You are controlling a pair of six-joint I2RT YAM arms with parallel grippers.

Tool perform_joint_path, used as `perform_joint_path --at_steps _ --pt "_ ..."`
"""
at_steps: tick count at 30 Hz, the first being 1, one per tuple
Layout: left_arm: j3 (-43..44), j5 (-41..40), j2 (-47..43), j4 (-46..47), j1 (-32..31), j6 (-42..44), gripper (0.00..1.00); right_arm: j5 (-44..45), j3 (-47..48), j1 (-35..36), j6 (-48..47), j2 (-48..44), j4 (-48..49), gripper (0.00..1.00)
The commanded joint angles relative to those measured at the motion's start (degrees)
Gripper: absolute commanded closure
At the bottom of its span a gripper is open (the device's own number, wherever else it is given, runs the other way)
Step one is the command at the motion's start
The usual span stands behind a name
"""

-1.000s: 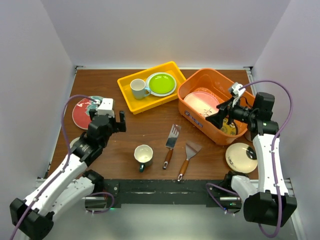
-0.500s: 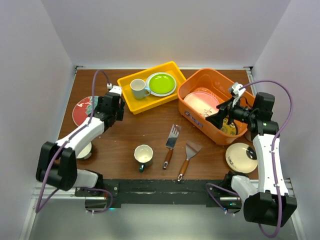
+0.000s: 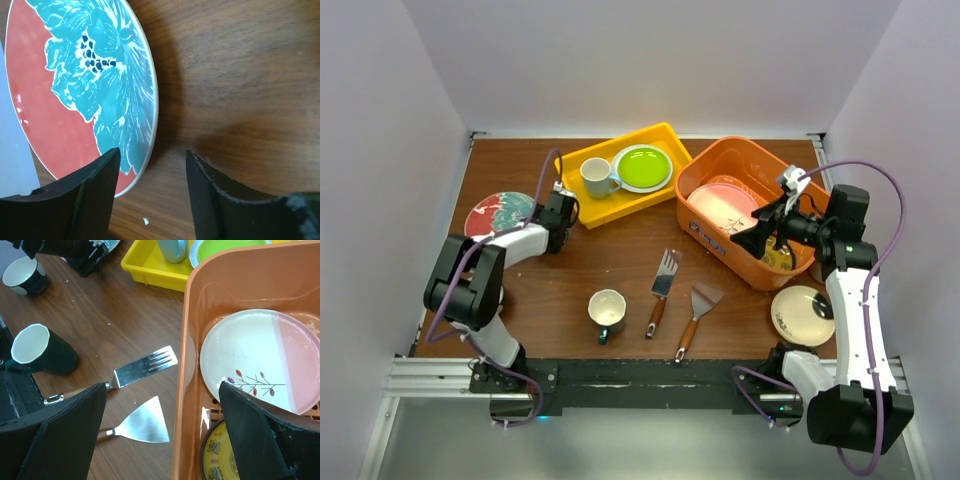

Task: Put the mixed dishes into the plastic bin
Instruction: Pick up the plate at the center of the board.

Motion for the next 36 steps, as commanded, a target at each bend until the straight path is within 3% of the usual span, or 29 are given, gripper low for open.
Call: perform_joint_path --at_steps 1,10,14,22,36 --pt "0.6 -4.8 3.9 5.6 0.6 3.1 0.43 -1.7 0.9 0.4 0.1 -1.3 0.5 0.01" --pt "-0.3 -9.7 8.5 12.6 0.7 5.8 0.54 -1.3 1.0 0.8 -0.3 -1.4 0.1 0.01" --pt "-0.9 -10.5 8.3 14.7 0.7 6.9 0.74 -1.2 1.0 0.9 -0.3 -1.3 0.0 0.01" --pt "-1.8 -11.0 3.0 16.4 0.7 8.2 0.99 -1.1 1.1 0.9 -0.5 -1.3 -0.1 0.01" --pt "-4.9 -12.7 -13.5 18.3 -1.8 13.0 1.00 -0.7 1.0 0.9 -0.8 -0.8 0.0 0.01"
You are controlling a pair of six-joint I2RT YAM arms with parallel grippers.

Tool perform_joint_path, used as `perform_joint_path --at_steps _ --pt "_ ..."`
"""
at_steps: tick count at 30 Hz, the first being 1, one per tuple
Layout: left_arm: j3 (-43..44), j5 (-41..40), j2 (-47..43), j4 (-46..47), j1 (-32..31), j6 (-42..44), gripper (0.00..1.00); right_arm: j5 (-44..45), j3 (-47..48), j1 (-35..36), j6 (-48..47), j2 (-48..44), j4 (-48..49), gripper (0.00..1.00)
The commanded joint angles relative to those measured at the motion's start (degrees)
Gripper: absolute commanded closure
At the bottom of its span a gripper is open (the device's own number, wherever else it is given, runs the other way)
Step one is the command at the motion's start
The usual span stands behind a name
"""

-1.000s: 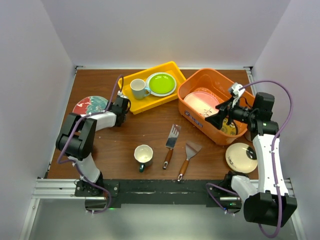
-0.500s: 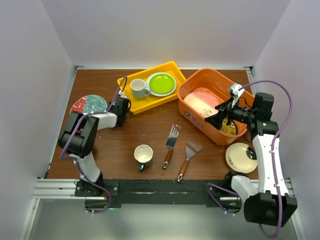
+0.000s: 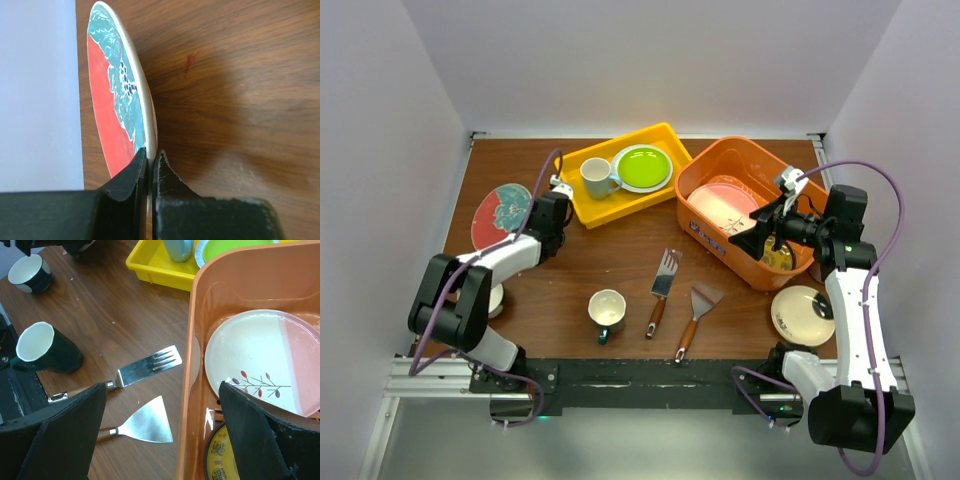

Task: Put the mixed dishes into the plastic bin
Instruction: Pick up the plate at the center of the board.

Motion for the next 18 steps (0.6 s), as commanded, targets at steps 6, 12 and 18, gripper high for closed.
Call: perform_joint_path --at_steps 6,12,18 --pt "-1.0 -5.0 -13.9 6.0 -2.3 4.2 1.00 -0.3 0.9 0.2 -0.6 -0.5 0.6 0.01" --pt "-1.8 -3.7 -20.1 5.0 -3.0 4.4 1.00 -0.1 0.7 0.2 -0.6 -0.2 1.0 0.01" --pt "-2.6 -2.6 -24.9 4.1 -4.3 5.3 1.00 0.1 0.4 0.2 -0.4 -0.2 1.3 0.01"
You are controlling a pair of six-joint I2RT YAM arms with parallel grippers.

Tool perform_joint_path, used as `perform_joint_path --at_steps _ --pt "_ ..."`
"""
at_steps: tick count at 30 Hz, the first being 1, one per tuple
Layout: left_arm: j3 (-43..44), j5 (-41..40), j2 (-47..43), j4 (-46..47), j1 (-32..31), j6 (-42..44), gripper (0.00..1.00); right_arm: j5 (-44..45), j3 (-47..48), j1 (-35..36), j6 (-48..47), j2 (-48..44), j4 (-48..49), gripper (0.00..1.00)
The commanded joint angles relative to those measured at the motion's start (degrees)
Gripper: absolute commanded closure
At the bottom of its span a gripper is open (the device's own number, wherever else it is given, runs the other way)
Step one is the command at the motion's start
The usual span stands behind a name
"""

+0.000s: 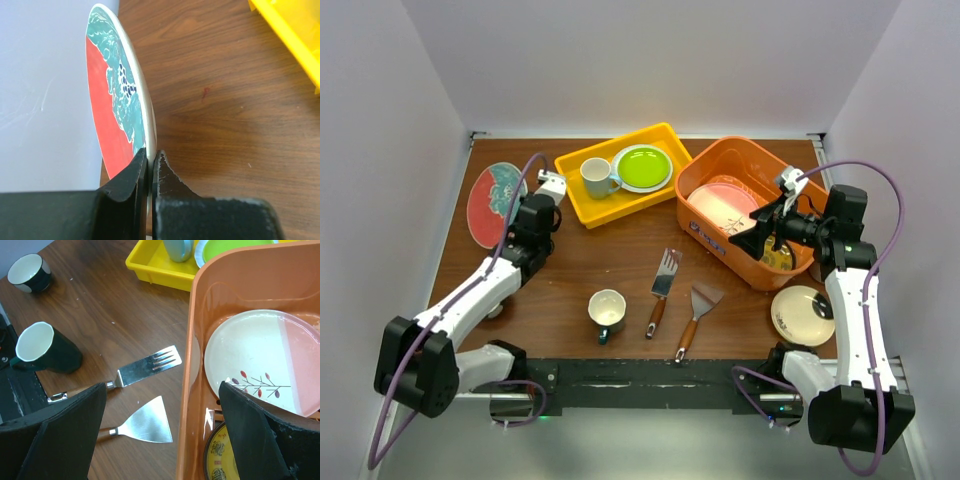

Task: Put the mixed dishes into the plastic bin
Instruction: Pick up the plate at the center of the board.

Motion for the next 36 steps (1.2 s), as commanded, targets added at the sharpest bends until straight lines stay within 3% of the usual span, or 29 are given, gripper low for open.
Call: perform_joint_path --at_steps 1,18,36 --pt "0.7 -3.3 -5.6 6.0 -1.5 4.3 1.00 0.2 0.2 0.2 -0.4 -0.1 1.4 0.01" --pt "3.3 1.1 -15.8 0.0 -7.5 5.6 1.00 0.7 0.0 0.0 -0.3 0.6 1.9 0.01" --pt "4.3 18.4 -27.9 -3.4 -10.4 2.2 1.00 -1.9 3.0 -0.3 -5.2 3.1 -2.8 0.01"
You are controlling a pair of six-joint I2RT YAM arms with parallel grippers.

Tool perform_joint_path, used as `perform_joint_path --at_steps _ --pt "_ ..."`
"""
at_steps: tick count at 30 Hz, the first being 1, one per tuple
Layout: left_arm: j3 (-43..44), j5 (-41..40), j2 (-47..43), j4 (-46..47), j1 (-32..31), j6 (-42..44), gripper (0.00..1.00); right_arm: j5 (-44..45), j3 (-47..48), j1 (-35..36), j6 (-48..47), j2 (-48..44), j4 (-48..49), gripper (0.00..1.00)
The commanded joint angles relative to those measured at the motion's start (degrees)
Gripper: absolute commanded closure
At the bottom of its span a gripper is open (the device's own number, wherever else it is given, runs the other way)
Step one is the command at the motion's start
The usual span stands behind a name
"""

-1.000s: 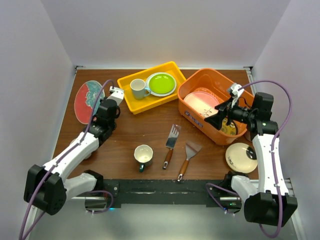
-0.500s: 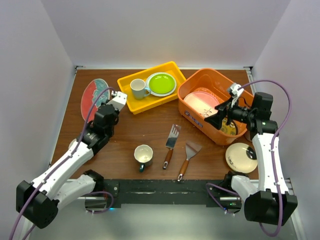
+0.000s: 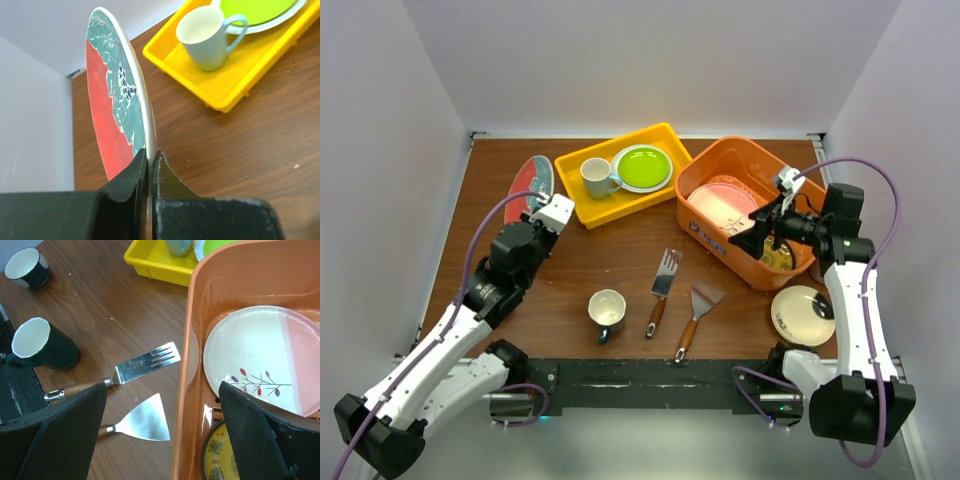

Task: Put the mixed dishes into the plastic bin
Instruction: Pick up the plate at the center of the board.

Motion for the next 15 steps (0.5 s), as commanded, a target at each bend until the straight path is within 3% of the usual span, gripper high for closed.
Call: perform_joint_path --at_steps 1,7,15 --pt "5.2 5.4 -4.3 8.1 -0.5 0.6 1.00 -1.9 4.3 -0.3 -3.8 1.7 -3.9 0.01" --pt "5.3 11.7 -6.5 7.9 -0.7 -0.8 1.00 -2.1 13.4 -0.2 -10.5 6.6 -15.9 0.01" --pt "6.2 17.3 -7.7 8.3 -0.9 -2.4 1.00 -1.6 22.5 1.4 -12.5 10.2 -22.7 0.01"
